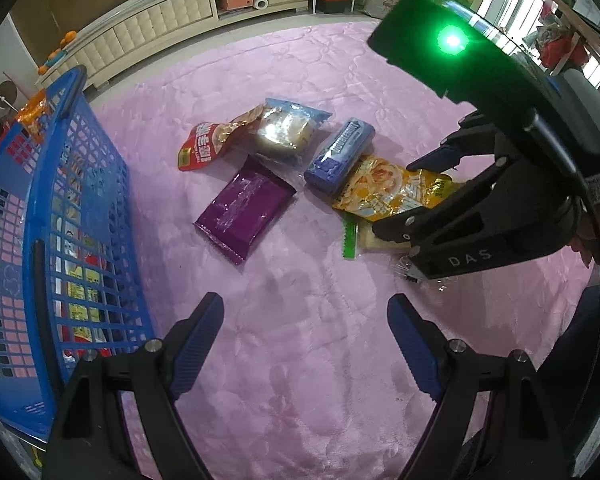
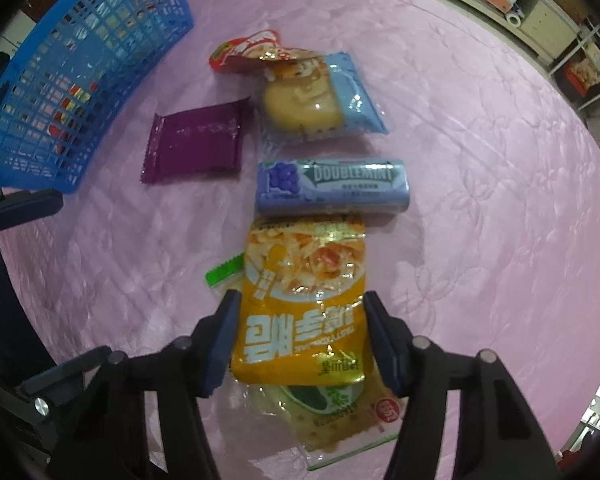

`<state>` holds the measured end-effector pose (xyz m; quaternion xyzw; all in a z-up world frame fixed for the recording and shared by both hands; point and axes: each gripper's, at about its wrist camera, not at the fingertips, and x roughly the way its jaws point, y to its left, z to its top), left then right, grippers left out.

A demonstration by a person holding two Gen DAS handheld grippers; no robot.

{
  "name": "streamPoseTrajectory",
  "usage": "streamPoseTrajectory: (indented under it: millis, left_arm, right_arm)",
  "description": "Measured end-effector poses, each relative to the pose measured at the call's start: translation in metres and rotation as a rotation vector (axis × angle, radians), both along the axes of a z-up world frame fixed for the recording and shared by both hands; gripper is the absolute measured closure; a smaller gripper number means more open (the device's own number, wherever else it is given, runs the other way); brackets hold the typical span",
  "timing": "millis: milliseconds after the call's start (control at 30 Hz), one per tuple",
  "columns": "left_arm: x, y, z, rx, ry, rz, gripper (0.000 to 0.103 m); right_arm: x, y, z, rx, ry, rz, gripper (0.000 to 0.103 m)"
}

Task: Organize snacks
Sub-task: 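Grasp the large yellow snack bag with the right gripper and lift it, then grasp the green-trimmed cracker packet with the left gripper while the right holds the yellow bag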

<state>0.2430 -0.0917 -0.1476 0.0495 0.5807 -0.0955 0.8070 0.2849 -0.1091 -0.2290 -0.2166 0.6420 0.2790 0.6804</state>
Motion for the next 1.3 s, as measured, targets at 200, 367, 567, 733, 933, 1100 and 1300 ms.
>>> streamPoseTrajectory:
  millis: [200, 367, 567, 733, 933, 1100, 1300]
  left_arm:
    - [-0.002, 0.006, 0.004, -0.024, -0.006, 0.018, 0.021]
    - [-0.006, 0.005, 0.009, -0.042, -0.012, 0.019, 0.021]
    - [-0.003, -0.008, 0.016, -0.06, -0.025, 0.006, 0.021]
    - [0.002, -0.023, 0.024, -0.089, -0.027, -0.032, 0.021]
    - [0.012, -0.043, 0.026, -0.132, -0.032, -0.055, 0.021]
    - [0.021, -0.07, 0.025, -0.046, -0.058, -0.208, 0.021]
    - [0.022, -0.1, 0.014, 0.062, -0.083, -0.491, 0.021]
  right_arm:
    - [-0.009, -0.01, 0.008, 0.05, -0.019, -0.027, 0.046]
    - [-0.01, -0.026, 0.032, 0.125, -0.032, -0.072, 0.047]
    - [-0.021, -0.054, 0.057, 0.182, -0.055, -0.12, 0.047]
    - [-0.021, -0.086, 0.07, 0.208, -0.072, -0.181, 0.047]
    - [-0.021, -0.122, 0.076, 0.242, -0.083, -0.257, 0.046]
    - [-0.024, -0.15, 0.077, 0.297, -0.081, -0.313, 0.046]
    - [-0.036, -0.168, 0.08, 0.366, -0.073, -0.329, 0.046]
